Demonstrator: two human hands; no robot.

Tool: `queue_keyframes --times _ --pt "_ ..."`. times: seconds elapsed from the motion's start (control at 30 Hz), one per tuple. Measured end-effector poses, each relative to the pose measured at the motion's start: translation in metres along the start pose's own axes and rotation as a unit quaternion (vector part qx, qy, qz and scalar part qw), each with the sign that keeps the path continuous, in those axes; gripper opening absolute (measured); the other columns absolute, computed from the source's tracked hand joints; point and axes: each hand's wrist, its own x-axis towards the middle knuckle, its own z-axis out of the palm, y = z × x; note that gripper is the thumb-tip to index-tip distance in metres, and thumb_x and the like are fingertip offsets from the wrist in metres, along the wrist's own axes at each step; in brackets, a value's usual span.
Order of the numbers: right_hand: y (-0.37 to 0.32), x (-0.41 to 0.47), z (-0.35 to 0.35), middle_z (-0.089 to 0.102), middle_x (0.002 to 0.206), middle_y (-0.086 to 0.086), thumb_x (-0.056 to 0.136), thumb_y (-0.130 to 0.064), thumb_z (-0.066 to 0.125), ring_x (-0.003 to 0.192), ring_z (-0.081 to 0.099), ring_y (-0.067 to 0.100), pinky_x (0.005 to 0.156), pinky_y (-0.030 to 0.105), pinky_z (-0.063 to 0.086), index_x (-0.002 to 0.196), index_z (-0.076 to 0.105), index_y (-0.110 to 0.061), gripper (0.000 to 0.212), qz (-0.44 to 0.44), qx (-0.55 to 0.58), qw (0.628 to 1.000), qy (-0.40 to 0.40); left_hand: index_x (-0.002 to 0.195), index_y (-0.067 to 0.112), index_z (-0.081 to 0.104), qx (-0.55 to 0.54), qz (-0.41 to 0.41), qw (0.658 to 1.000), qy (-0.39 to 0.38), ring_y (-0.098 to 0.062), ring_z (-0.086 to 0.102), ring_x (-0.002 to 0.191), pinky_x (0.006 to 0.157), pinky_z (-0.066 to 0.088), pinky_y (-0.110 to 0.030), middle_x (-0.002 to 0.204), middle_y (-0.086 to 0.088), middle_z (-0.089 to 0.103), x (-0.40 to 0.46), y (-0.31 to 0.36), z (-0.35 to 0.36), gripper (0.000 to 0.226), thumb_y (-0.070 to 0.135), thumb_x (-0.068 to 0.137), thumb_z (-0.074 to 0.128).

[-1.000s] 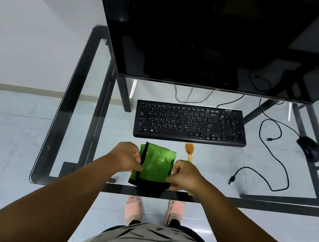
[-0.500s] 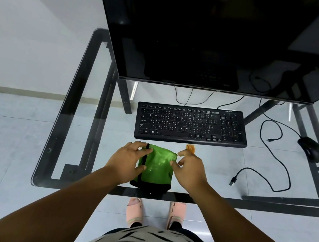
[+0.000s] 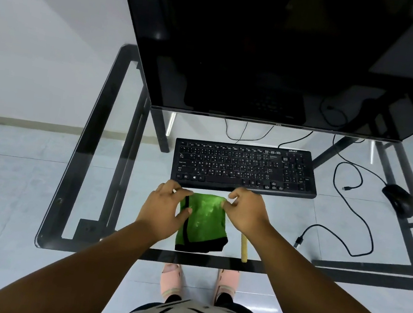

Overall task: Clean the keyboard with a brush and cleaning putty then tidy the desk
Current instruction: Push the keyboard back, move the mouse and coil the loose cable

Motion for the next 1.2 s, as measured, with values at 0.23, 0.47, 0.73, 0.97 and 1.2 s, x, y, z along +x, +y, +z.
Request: queue_keyframes --times 0.23,0.47,0.73,0.97,1.2 --pt "0.035 0.024 -0.049 0.052 0.130 0.008 0.080 -0.012 0.063 0.116 0.050 0.031 0.100 0.039 0.045 0.131 0.055 -0.018 0.052 -0.029 0.004 0.989 0.145 0.146 0.030 0.035 0.020 -0.088 0.996 0.019 -0.031 0.037 0.131 0.105 0.037 -0.046 0.150 -0.008 0.032 0.039 0.018 -0.012 0.060 0.041 0.090 0.057" --pt "0.077 0.044 -0.090 0.009 0.159 -0.008 0.073 -0.030 0.069 0.142 0.021 0.028 0.109 0.054 0.029 0.146 0.023 -0.044 0.088 0.031 -0.119 0.991 0.060 0.147 0.046 0.020 0.013 -0.174 0.983 -0.051 -0.036 0.025 0.140 0.109 0.033 -0.054 0.160 -0.009 0.009 0.068 0.025 -0.011 0.073 0.051 0.086 0.059" --pt "0.107 0.049 -0.097 -0.004 0.159 -0.014 0.061 -0.059 0.079 0.146 0.009 0.031 0.104 0.059 0.033 0.143 0.021 -0.055 0.100 0.044 -0.113 0.991 0.049 0.144 0.048 0.028 0.005 -0.181 0.982 -0.060 -0.037 0.027 0.137 0.106 0.038 -0.054 0.156 -0.008 0.007 0.075 0.031 -0.006 0.100 0.058 0.060 0.082" --pt "0.114 0.058 -0.098 0.014 0.155 -0.007 0.052 -0.058 0.084 0.132 0.026 0.029 0.105 0.053 0.037 0.141 0.033 -0.050 0.104 0.022 -0.079 0.994 0.074 0.141 0.040 0.041 -0.020 -0.187 0.982 -0.023 -0.038 0.032 0.131 0.110 0.035 -0.046 0.153 -0.009 0.017 0.078 0.032 -0.008 0.090 0.035 0.063 0.086" --pt "0.113 0.082 -0.106 0.020 0.154 -0.006 0.055 -0.057 0.084 0.128 0.030 0.031 0.109 0.048 0.033 0.141 0.040 -0.045 0.098 -0.016 -0.085 0.991 0.106 0.137 0.038 0.046 -0.028 -0.185 0.982 0.000 -0.034 0.034 0.129 0.110 0.036 -0.045 0.149 -0.006 0.024 0.101 0.027 -0.018 0.084 0.035 0.063 0.087"
